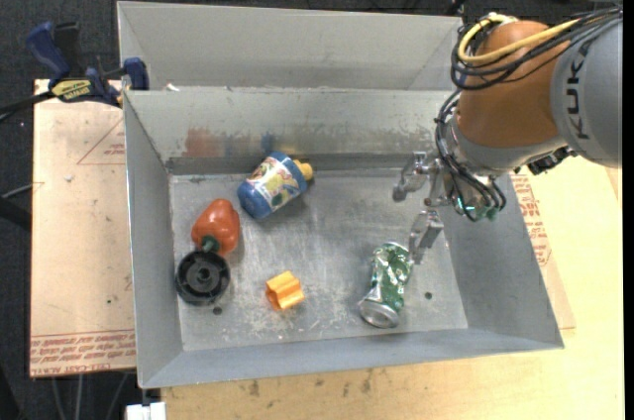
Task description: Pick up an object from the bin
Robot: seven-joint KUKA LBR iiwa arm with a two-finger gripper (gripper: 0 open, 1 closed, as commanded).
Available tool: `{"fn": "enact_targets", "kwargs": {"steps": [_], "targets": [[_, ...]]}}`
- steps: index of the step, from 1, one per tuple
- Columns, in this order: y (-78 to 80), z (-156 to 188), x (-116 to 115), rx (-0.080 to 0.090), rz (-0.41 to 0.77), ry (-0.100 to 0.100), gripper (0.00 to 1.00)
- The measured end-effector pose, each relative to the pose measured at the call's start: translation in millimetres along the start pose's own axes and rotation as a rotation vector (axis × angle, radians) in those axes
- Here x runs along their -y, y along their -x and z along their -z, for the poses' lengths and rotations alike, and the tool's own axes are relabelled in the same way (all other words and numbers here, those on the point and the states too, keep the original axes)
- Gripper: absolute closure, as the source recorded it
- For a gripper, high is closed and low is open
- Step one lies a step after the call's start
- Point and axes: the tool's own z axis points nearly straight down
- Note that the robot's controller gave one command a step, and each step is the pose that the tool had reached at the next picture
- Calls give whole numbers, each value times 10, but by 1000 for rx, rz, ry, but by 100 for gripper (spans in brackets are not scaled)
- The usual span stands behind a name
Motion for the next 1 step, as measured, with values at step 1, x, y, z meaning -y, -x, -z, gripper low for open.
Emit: {"fn": "enact_targets", "kwargs": {"steps": [1], "targets": [[18,44,-2,8,1,-1,0]]}}
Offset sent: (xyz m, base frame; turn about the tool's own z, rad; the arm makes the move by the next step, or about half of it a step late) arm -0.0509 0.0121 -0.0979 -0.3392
